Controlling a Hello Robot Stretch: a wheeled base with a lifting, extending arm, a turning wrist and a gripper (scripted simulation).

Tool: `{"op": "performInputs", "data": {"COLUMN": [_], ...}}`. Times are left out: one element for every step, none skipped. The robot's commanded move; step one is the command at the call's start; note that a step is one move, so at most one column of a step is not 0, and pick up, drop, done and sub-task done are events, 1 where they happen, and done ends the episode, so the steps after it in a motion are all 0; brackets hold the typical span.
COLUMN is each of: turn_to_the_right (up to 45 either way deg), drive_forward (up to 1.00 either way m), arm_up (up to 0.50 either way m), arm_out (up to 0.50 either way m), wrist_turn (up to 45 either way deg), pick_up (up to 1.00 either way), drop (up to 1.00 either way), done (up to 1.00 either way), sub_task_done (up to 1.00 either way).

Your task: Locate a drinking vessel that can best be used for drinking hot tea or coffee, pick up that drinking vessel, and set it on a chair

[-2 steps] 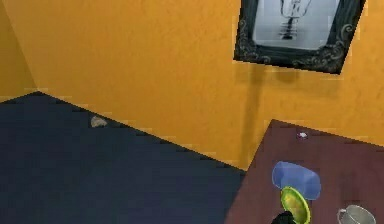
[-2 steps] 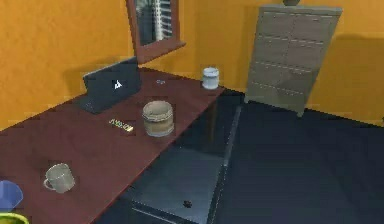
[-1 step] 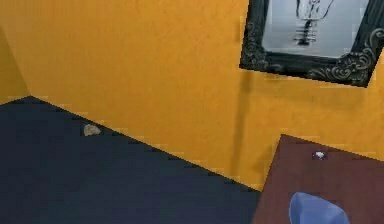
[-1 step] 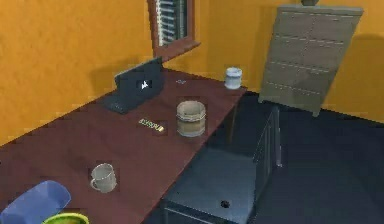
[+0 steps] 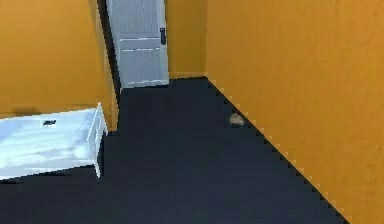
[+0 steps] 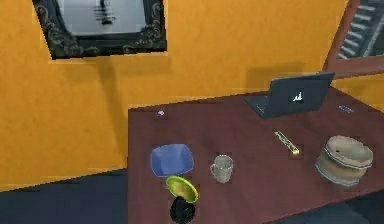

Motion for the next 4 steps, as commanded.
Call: {"op": "performInputs", "data": {"turn_to_the_right": [-45.0,-45.0,-12.0,0.0], "drive_forward": [0.00,0.00,0.00,0.20], "arm_up": [0.00,0.00,0.00,0.00], "arm_out": [0.00,0.00,0.00,0.00], "wrist_turn": [0.0,0.0,0.0,0.0], "pick_up": [0.00,0.00,0.00,0.00], "drop": [0.00,0.00,0.00,0.00], "done": [0.00,0.00,0.00,0.00], "sub_task_done": [0.00,0.00,0.00,0.00]}}
